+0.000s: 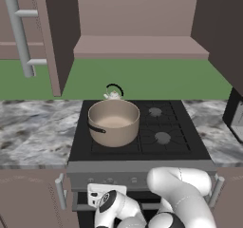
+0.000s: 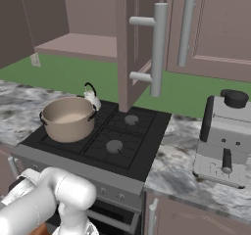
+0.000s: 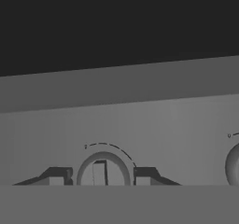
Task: Pick the kettle from the cabinet and place it on a stove burner. Then pick the pot from the counter and place it on another stove burner. Finally, turn both burners on.
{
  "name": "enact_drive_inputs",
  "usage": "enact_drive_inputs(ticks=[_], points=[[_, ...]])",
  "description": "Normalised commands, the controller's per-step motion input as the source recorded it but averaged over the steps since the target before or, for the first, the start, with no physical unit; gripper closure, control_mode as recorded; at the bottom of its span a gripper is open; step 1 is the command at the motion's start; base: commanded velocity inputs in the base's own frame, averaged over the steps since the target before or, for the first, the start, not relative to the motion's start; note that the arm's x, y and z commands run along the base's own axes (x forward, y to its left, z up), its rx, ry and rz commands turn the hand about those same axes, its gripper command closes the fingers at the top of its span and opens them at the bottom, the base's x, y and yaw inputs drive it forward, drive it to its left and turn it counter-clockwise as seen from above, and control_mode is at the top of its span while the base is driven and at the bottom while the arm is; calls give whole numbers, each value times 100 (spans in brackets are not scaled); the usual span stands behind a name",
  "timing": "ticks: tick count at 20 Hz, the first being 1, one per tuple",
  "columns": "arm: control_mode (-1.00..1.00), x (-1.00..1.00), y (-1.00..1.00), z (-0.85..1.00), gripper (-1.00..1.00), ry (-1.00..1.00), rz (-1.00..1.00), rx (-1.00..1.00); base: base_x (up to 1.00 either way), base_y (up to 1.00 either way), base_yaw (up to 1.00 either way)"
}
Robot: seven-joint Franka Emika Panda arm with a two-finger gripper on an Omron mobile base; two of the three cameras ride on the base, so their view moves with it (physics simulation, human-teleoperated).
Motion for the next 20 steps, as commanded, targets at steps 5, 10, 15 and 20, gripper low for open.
enact_drive_inputs(ticks=[5,10,15,20], points=[[-100,0,-13,0,100,-1,0,0,0,0,0],[-100,0,-1,4,100,0,0,-1,0,0,0],[-100,0,0,1,100,0,0,-16,0,0,0],[-100,-1,0,0,100,0,-3,-28,0,0,0]])
